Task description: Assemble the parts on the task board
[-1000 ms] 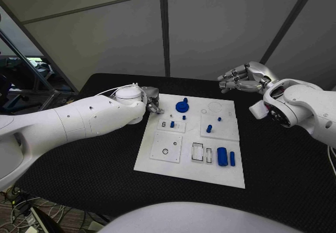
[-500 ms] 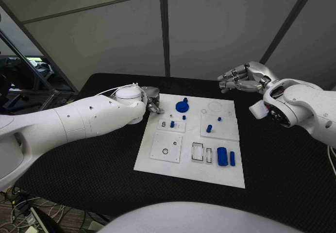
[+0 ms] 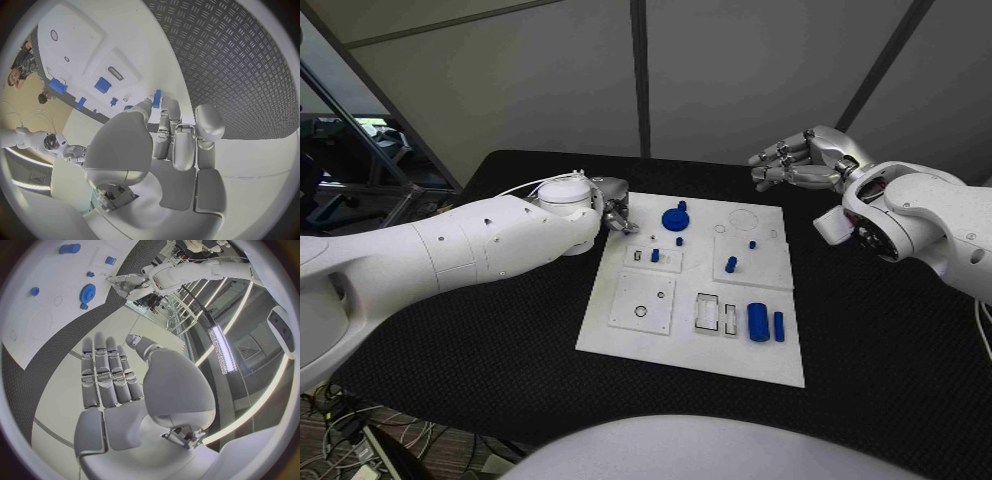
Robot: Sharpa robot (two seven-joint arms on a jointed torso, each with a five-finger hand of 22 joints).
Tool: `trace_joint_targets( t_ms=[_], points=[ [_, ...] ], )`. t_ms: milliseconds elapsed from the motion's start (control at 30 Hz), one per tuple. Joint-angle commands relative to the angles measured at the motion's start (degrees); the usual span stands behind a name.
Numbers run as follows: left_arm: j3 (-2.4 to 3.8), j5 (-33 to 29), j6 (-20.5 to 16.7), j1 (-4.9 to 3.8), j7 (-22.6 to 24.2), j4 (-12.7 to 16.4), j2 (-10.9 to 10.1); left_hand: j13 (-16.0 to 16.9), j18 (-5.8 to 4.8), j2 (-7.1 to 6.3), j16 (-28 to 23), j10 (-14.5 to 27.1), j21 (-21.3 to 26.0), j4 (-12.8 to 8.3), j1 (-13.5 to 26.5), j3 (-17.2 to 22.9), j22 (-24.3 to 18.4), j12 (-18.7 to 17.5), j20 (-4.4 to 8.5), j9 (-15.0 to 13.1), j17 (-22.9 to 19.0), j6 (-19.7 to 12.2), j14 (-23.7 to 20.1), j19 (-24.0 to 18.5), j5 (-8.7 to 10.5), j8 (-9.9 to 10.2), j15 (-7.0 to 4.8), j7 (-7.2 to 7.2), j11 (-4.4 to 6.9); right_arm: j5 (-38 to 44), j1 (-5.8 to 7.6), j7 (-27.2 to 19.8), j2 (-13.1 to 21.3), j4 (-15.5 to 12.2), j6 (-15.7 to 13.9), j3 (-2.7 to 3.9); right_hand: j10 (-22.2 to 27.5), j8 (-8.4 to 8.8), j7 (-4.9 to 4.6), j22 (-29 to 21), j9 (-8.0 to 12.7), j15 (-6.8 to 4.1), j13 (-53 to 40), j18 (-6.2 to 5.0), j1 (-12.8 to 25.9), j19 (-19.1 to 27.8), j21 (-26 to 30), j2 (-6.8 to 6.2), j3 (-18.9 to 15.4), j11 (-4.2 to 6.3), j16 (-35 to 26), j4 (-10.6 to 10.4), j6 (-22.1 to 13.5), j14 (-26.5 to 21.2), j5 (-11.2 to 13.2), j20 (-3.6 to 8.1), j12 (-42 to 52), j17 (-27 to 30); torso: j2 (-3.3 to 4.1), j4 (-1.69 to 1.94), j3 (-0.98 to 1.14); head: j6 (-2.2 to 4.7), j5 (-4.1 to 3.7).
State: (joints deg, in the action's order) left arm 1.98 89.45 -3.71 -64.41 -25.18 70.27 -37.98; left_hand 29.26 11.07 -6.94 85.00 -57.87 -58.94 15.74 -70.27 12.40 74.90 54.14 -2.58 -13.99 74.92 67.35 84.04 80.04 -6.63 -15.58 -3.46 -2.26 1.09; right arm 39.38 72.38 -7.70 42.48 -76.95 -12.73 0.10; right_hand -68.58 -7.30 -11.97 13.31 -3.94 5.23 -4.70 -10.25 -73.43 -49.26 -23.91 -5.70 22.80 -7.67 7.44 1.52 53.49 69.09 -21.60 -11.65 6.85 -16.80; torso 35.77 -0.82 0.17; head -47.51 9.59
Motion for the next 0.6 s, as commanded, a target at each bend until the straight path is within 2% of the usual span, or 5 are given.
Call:
trace_joint_targets(
  t_ms=[33, 600],
  points=[
    [0.0, 0.54, -0.03, -0.08, 0.28, -0.03, 0.03, 0.08, -5.5, -0.01, -0.26, 0.31, 0.45, 0.18, 0.76, -0.42, 5.98, 0.22, -0.13, -0.08, 6.87, -0.16, 1.75, -0.04, 0.03, 0.18, -0.22, -0.22, -0.23, -0.02, 0.11, -0.57, 0.0, 0.01, 0.37, 0.03, 0.15, -0.26, 0.07, -0.06, 0.01, -0.31, 0.07, -0.12, 0.01, -0.45, 0.32, 0.24, 0.35, 0.11, -0.06, -0.1, 0.04, 0.03, -0.15, -0.11, 0.23, 0.07, 0.01, -0.01, 0.0, -0.07, 0.01],
    [0.0, 0.54, -0.55, -0.08, 0.17, 0.03, -0.03, 0.39, -5.43, -0.81, -0.33, 0.72, 1.04, 0.91, 3.65, -3.12, 6.12, 0.7, -0.26, -0.29, 6.75, -0.38, 1.67, -0.09, -0.01, 0.29, -0.09, -0.59, -0.41, -0.02, 0.11, -0.57, -0.06, 0.1, 0.4, 0.03, 0.15, -0.26, 0.07, -0.06, 0.01, -0.31, 0.07, -0.12, 0.01, -0.45, 0.32, 0.24, 0.35, 0.11, -0.06, -0.1, 0.04, 0.03, -0.15, -0.11, 0.23, 0.07, 0.01, -0.02, -0.02, -0.12, 0.05]
  ],
)
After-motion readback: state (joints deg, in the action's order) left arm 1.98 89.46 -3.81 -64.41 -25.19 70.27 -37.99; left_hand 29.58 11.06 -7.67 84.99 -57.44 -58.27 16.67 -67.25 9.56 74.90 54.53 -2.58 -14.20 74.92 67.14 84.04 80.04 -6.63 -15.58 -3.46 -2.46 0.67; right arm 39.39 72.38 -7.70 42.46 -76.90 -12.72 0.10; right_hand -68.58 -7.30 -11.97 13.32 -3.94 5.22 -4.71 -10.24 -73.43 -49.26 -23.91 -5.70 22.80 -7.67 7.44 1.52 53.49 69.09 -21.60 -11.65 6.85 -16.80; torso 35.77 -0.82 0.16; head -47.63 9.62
